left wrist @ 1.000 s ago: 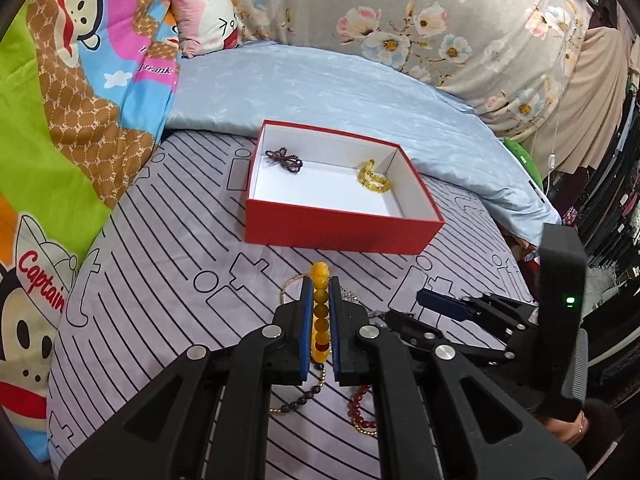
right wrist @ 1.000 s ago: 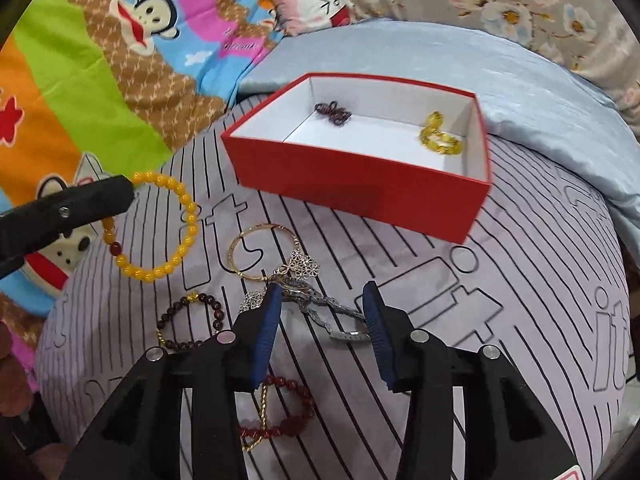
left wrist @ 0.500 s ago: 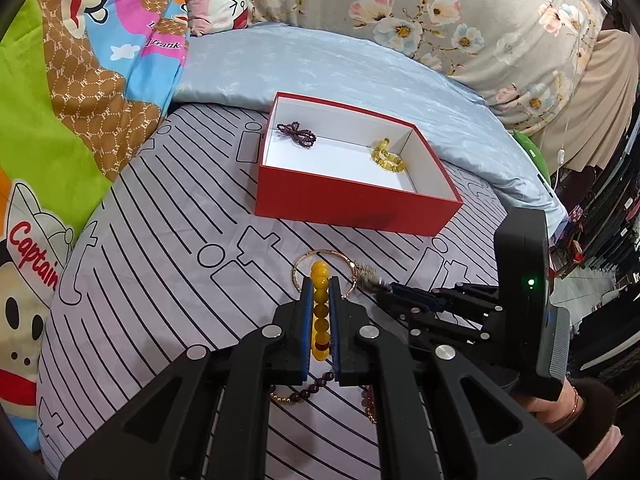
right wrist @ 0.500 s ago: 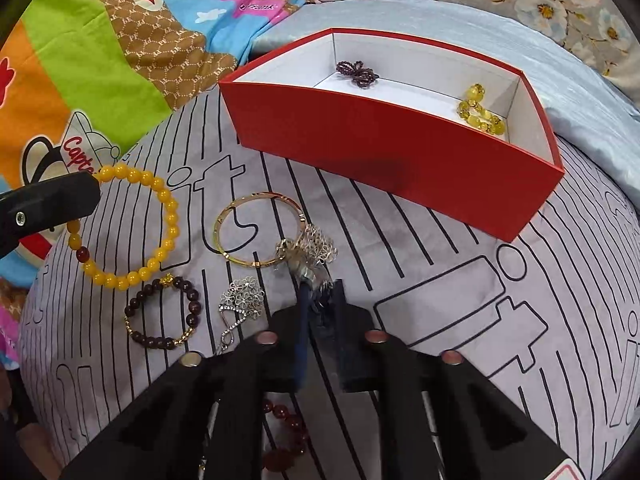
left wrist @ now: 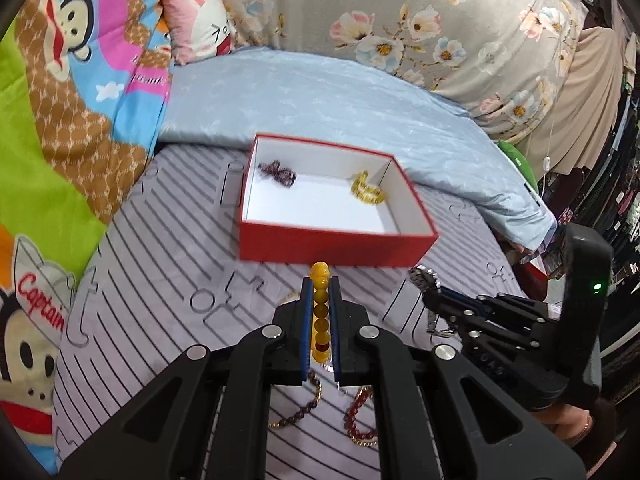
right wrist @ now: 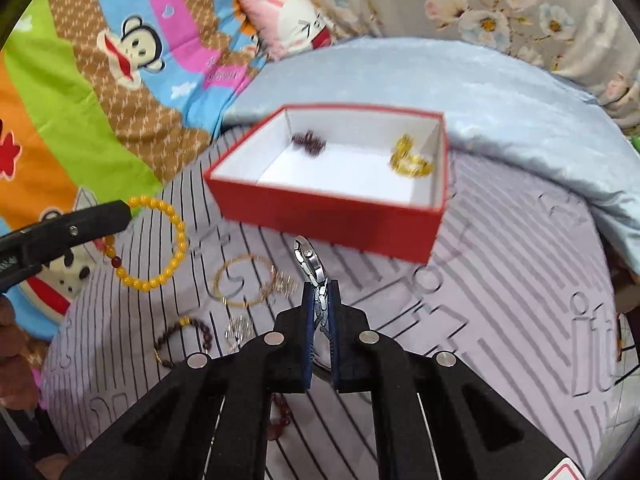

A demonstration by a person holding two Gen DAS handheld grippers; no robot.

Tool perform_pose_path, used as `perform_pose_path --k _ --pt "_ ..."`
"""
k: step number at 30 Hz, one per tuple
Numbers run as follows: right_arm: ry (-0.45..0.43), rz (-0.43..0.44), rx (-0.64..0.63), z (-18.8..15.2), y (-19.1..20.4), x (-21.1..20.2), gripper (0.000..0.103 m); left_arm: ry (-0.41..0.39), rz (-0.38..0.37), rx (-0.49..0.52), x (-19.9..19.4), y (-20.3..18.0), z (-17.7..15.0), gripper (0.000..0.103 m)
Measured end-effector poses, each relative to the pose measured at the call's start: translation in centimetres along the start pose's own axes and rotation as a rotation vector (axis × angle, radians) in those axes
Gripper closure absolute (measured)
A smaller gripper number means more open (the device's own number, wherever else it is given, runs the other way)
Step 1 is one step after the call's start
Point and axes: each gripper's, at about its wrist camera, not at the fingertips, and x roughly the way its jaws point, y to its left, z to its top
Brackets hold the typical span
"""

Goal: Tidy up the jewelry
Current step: 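Carry the amber bracelet and watch into the red box and open both tools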

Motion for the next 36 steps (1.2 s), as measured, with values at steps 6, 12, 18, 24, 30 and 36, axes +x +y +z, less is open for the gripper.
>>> perform_pose_path --k 6,12,18,24,30,36 --pt "-0.097 -0.045 0.016 5.1 -1.6 -2.5 0.097 -0.088 -0.004 0.047 -0.1 -1.2 4.6 0.096" --pt "-0.108 -0.107 0.035 9.4 -3.1 0.4 0.097 -0.134 0.034 0.070 3.3 -1.3 8.9 0.096" --pt "-0.050 -0.169 0.061 10.5 -4.5 5.7 0.097 -0.091 0.060 0.074 8.9 -0.3 10.6 0.096" --pt "0.017 -0.233 0.080 10.5 -5.4 10.0 0.097 -0.020 0.086 0.042 14.2 1.4 10.5 0.096" --pt "0.006 -0.194 0.097 10.3 -4.8 11.0 0.084 0.003 0.110 0.004 16.0 2.6 10.5 0.079" --pt "-0.057 -0.165 0.150 9.6 -5.3 7.4 0.069 -0.021 0.122 -0.033 14.0 3.8 9.9 0.070"
